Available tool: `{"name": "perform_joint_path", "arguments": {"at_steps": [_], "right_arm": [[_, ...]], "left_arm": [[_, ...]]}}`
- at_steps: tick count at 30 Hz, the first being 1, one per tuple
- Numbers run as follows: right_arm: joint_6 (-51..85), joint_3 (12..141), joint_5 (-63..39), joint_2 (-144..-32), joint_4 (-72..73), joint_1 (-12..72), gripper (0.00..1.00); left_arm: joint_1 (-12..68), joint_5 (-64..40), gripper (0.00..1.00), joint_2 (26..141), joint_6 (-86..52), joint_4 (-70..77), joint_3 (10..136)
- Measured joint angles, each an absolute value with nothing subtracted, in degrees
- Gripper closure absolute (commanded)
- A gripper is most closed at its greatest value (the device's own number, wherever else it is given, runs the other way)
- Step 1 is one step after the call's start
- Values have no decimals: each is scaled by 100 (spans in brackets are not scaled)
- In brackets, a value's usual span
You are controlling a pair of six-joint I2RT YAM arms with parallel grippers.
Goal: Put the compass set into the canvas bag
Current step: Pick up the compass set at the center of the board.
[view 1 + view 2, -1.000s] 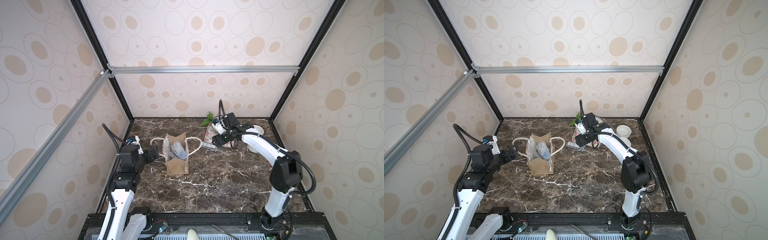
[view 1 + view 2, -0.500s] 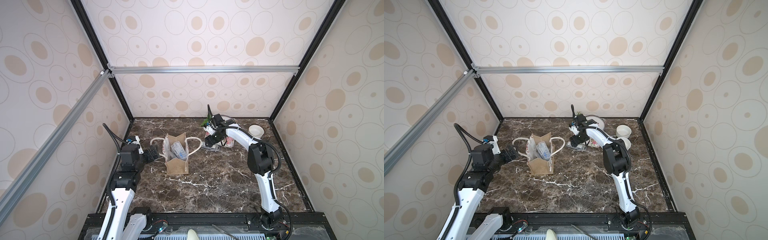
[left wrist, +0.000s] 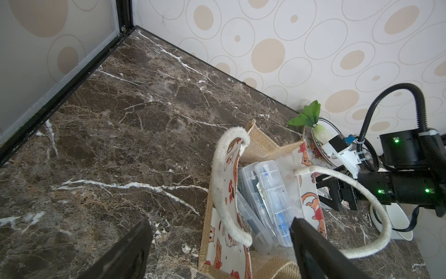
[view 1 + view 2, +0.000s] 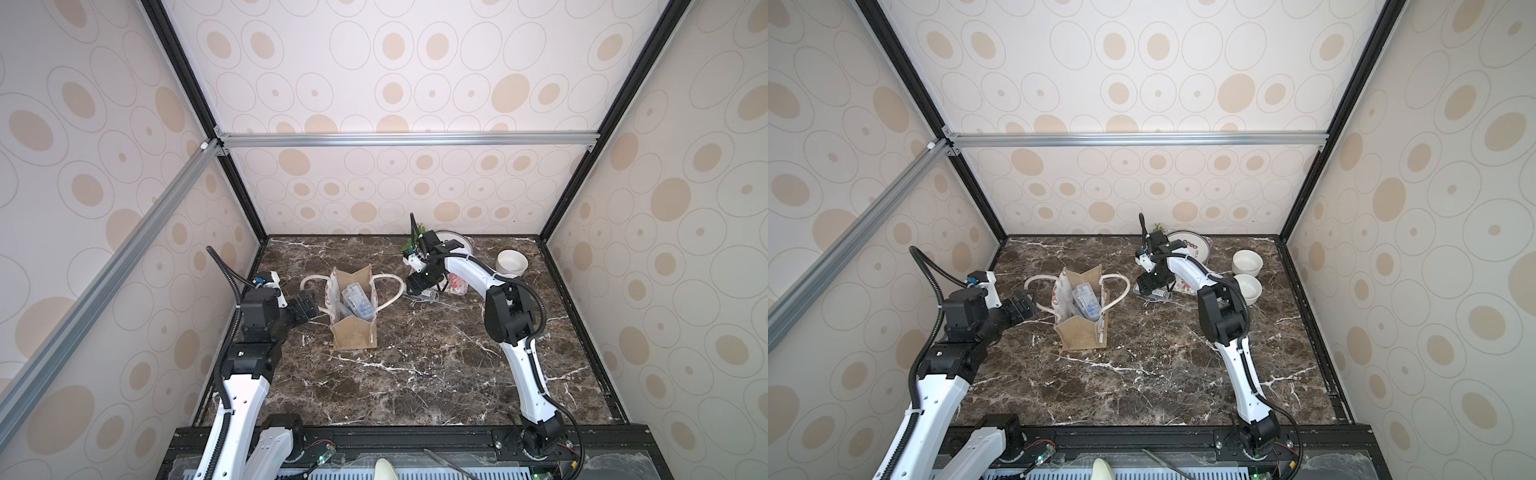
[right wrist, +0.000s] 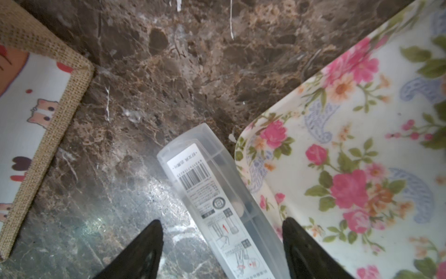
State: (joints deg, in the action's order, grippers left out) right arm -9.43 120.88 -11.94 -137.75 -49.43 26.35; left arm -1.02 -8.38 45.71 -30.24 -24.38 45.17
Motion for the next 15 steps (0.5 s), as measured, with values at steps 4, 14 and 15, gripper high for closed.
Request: {"name": "perform_joint_path", "arguments": {"at_steps": [4,14,15], "right_arm": [[-961,12097,-1199,-13784,-4963,2635,23],[-972,11522,-1190,-13614,-4713,2749,25],[-972,11474,-1192,-13594,-4700,2775,25]], "left_arm": [[-102,-838,9,4604,-3024,-2434,4515],[-102,-840,9,4635,-3026,-2408,4508],[-102,-843,9,4635,-3026,-2405,4508]]}}
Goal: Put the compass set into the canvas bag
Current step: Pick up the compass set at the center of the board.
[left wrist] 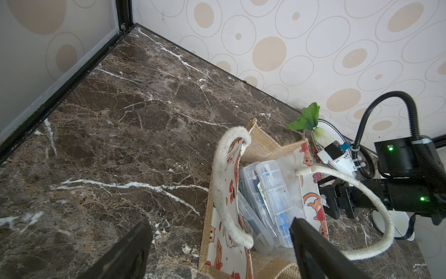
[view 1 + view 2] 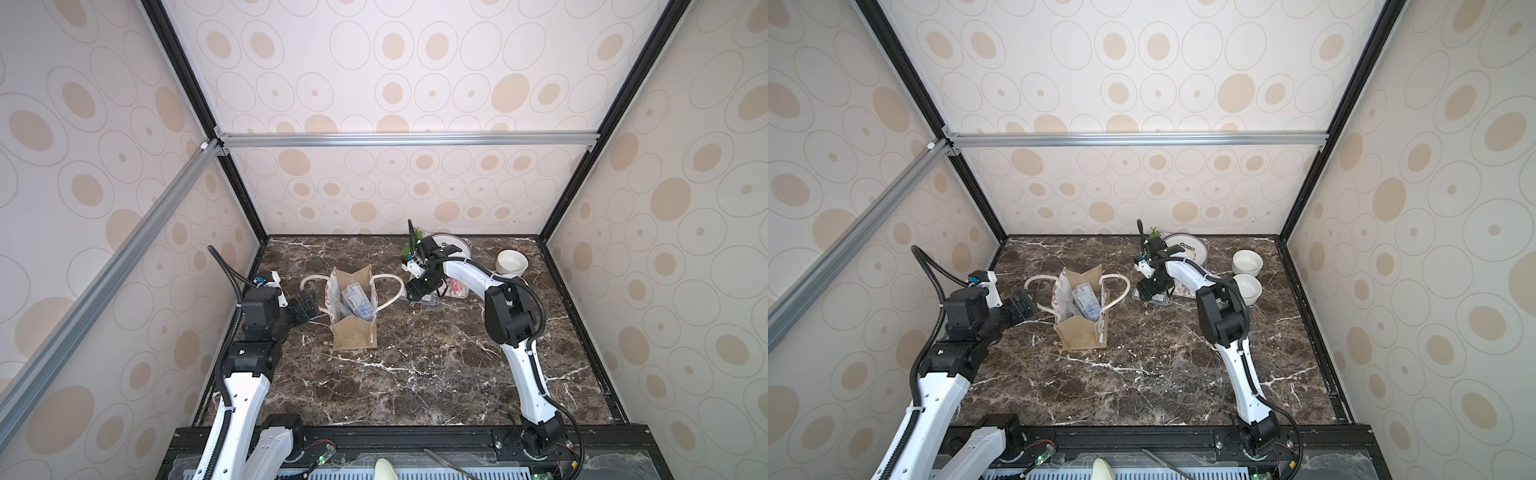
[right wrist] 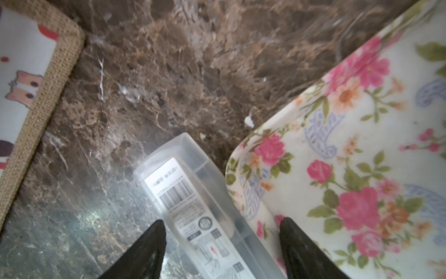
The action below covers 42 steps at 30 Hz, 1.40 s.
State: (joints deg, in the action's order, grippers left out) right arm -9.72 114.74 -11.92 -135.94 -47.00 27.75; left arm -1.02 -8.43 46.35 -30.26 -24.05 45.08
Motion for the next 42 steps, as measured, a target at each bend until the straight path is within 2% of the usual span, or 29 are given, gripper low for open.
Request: {"name": "perform_joint_path", "arguments": {"at_steps": [15,25,42], "right_arm": [[-779,10134,-729,-12713,-4171,3127,24],[-825,9723,-690,-12070,-4047,3192,24],[-1061,9821,-725,-12451,-4189,3194,25]], "left_arm": [[-102,-845,9,4637,-3026,-2405,4508],[-102,-856,9,4672,-3026,-2399,4508],[-102,-869,8,4654,-3028,-2366,4499]]}}
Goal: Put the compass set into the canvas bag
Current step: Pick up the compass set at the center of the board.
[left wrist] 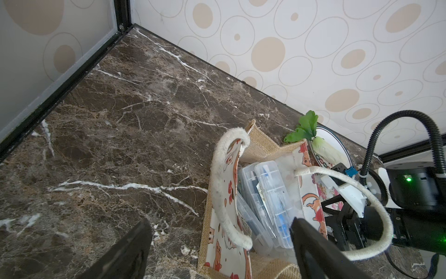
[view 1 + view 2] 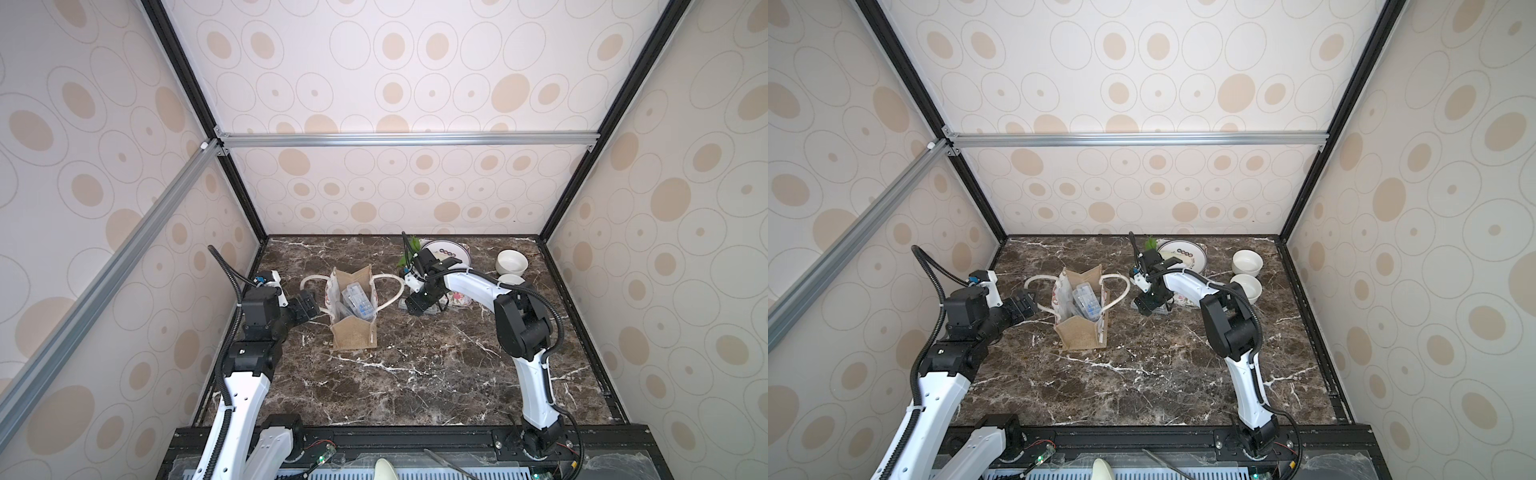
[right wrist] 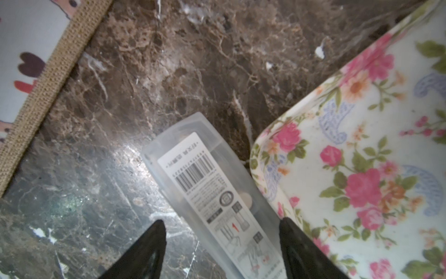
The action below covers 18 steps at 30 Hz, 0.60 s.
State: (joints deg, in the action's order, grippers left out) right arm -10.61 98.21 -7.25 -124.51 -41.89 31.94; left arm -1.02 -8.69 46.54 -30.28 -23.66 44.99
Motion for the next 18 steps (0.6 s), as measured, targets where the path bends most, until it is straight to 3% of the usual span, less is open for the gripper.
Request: {"name": "perform_joint_path", "arguments": {"at_steps": [18], "right_arm": [[-814,9448,-661,-12431,-4119,3448,31]], "left_arm": [[-102,-871,8,4611,-3063,-2349,4403]]}}
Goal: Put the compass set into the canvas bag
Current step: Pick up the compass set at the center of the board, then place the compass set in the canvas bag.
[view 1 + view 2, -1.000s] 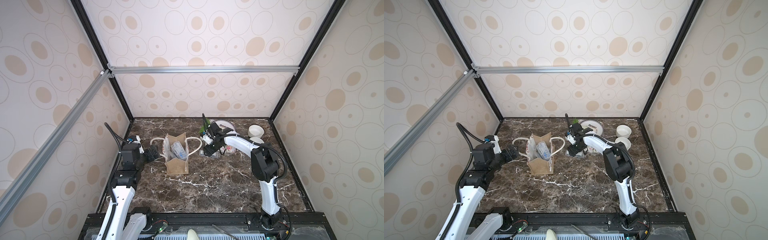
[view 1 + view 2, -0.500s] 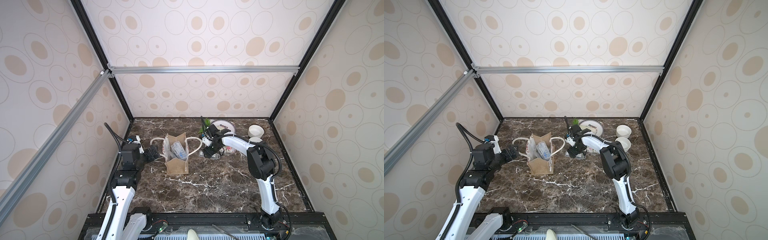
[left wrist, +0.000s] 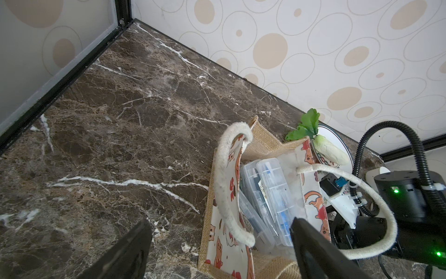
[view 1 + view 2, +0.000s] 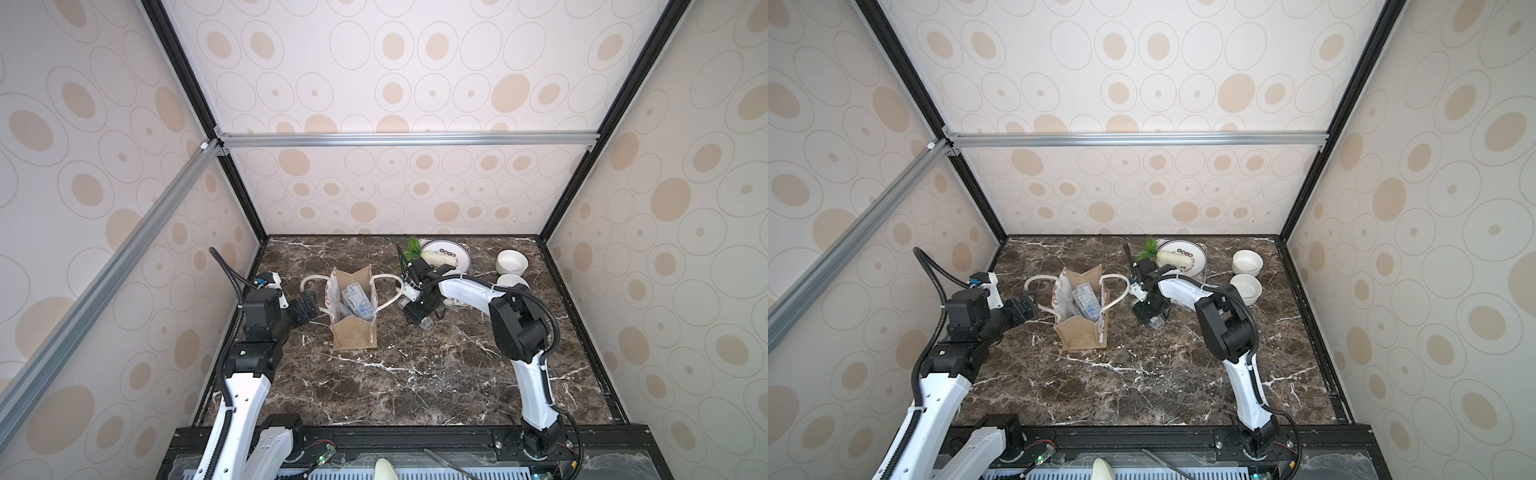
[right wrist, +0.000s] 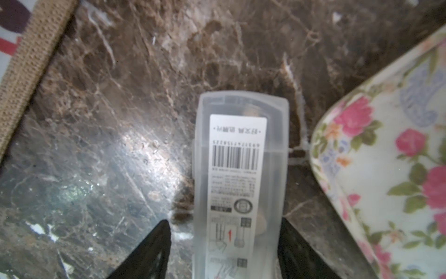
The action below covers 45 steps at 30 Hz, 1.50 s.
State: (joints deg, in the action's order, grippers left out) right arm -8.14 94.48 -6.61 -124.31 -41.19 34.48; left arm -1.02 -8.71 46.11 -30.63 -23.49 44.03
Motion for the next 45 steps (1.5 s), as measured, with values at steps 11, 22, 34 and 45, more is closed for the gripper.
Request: {"name": "perform_joint_path", "arguments": {"at_steps": [11,22,34,45], "right_arm": [[-231,9487,-346,-12460,-4156,3498,43],[-21,9513,-320,-12462,-4244,3645,55],[602,9054,-244,-10718,-4445,3542,55],[1015,10001,30,-9867,-4777,3940,55]], "left_arm": [[-102,-873,8,4576,-3068,-2322,4377],[-102,-886,8,4477,-3068,-2322,4333],[-102,-888,8,4429,-3065,-2320,4333],[-102,-976,8,4436,-3063,-2324,4353]]}}
